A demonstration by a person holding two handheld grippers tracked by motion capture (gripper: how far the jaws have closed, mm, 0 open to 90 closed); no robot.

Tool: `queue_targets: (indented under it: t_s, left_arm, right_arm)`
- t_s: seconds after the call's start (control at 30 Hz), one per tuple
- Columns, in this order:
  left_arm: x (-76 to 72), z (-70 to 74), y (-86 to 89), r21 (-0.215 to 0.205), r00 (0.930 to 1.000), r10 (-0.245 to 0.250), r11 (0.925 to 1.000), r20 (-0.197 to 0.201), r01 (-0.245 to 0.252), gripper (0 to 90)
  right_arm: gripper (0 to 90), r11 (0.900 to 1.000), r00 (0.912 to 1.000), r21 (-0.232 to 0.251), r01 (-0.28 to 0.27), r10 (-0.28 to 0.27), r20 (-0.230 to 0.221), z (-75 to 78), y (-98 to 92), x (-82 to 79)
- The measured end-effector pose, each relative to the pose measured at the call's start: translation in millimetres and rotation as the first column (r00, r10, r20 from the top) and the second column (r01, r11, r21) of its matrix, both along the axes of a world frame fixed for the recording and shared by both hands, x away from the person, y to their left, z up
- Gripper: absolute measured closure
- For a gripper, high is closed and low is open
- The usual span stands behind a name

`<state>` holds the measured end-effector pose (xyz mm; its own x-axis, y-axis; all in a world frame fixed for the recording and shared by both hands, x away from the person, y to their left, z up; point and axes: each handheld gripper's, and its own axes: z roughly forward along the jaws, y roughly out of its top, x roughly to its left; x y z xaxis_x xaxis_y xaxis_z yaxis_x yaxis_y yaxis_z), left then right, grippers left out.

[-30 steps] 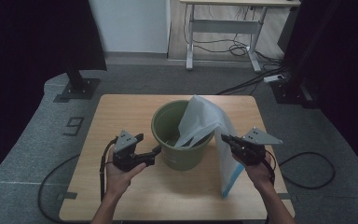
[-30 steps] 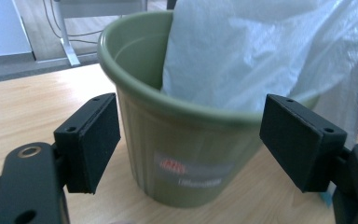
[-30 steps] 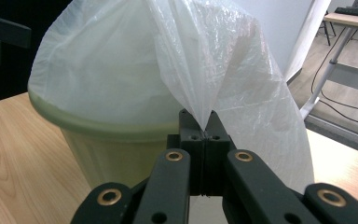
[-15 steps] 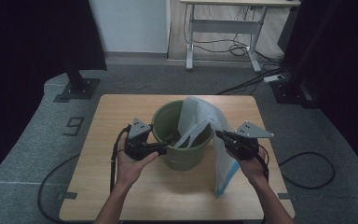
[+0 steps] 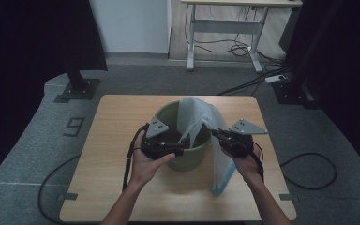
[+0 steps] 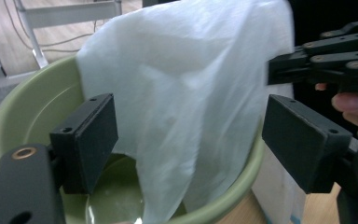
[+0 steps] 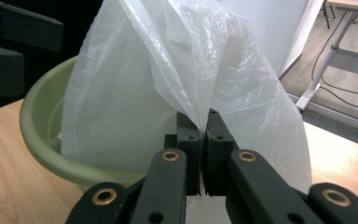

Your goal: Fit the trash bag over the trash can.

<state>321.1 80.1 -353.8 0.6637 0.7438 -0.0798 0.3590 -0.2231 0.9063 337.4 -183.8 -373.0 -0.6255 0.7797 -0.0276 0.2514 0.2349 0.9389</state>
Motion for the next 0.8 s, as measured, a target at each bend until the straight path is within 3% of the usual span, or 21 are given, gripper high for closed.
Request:
queue_targets:
  t_s: [0.2, 0.3, 0.4, 0.8]
  left_arm:
    - [3.4, 1.3, -21.6, 0.049, 0.9999, -0.015, 0.9987, 0.005, 0.015, 18.4]
    - [11.0, -1.7, -24.9, 0.057, 0.9997, 0.023, 0.9981, 0.000, -0.023, 21.1]
    - [17.3, -5.7, -26.6, 0.078, 0.9984, 0.055, 0.9953, 0.016, -0.056, 30.0]
    - [25.1, -8.7, -25.8, 0.037, 0.9987, 0.049, 0.9981, 0.010, -0.050, 59.7]
  right_arm:
    - [85.2, 1.000, 1.0000, 0.008, 0.000, 0.000, -0.006, -0.7, 2.8, 1.1]
    - [84.5, 1.000, 1.0000, 0.010, -0.004, 0.004, -0.005, -0.9, 3.1, 0.4]
    - [83.9, 1.000, 0.9999, 0.015, -0.015, 0.015, -0.002, -1.4, 2.8, -1.5]
    - [81.7, 0.999, 0.9995, 0.033, -0.032, 0.032, 0.005, -3.6, -1.4, -4.3]
